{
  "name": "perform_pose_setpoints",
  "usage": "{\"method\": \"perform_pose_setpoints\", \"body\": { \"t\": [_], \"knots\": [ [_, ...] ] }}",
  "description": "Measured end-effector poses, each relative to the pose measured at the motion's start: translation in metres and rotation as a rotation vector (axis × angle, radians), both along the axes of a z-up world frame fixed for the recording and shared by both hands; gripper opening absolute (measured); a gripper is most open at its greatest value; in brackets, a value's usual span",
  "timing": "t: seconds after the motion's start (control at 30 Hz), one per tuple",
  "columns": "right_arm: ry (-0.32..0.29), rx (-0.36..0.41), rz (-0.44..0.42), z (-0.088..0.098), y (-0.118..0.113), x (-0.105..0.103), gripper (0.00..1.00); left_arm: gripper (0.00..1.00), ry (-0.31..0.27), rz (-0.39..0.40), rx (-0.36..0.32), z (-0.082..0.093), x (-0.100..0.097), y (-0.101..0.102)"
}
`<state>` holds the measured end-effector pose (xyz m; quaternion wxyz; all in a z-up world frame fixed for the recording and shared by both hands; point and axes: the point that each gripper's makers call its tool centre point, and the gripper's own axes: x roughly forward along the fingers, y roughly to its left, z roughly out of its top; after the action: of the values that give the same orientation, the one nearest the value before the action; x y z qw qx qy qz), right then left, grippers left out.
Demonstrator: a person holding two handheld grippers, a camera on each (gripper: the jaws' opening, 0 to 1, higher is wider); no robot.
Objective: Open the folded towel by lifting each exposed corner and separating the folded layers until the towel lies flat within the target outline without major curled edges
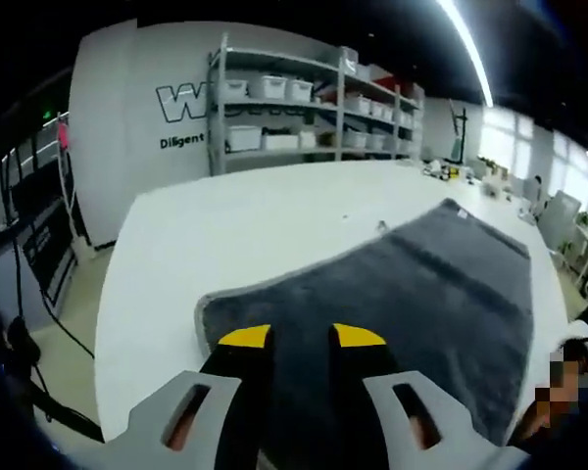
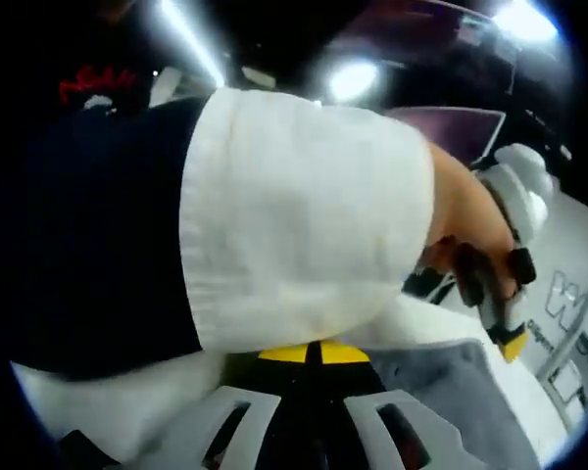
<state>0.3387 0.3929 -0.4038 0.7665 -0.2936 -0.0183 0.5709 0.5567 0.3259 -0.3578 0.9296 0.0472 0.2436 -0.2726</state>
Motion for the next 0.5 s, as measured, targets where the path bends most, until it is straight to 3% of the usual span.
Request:
{"method": "perform_pose_setpoints", "body": {
  "t": [0.13,0.27,0.33,0.5],
  "knots": [
    [0.010,-0.020,0.017,-0.005,0.001,-0.004,0.00,0.20,-0.006,0.018,0.021,-0.007,0.003,0.004],
    [0.057,-0.003,0.041,-0.007,0.004,-0.010,0.00,0.18,-0.082,0.074,0.044,-0.005,0.019,0.014],
    [0.057,-0.003,0.040,-0.007,0.004,-0.009,0.00,0.17,-0.087,0.090,0.055,-0.008,0.024,0.017],
    [0.097,-0.001,0.036,-0.007,0.001,-0.007,0.00,0.15,-0.159,0.139,0.146,-0.012,0.042,0.025]
  ]
}}
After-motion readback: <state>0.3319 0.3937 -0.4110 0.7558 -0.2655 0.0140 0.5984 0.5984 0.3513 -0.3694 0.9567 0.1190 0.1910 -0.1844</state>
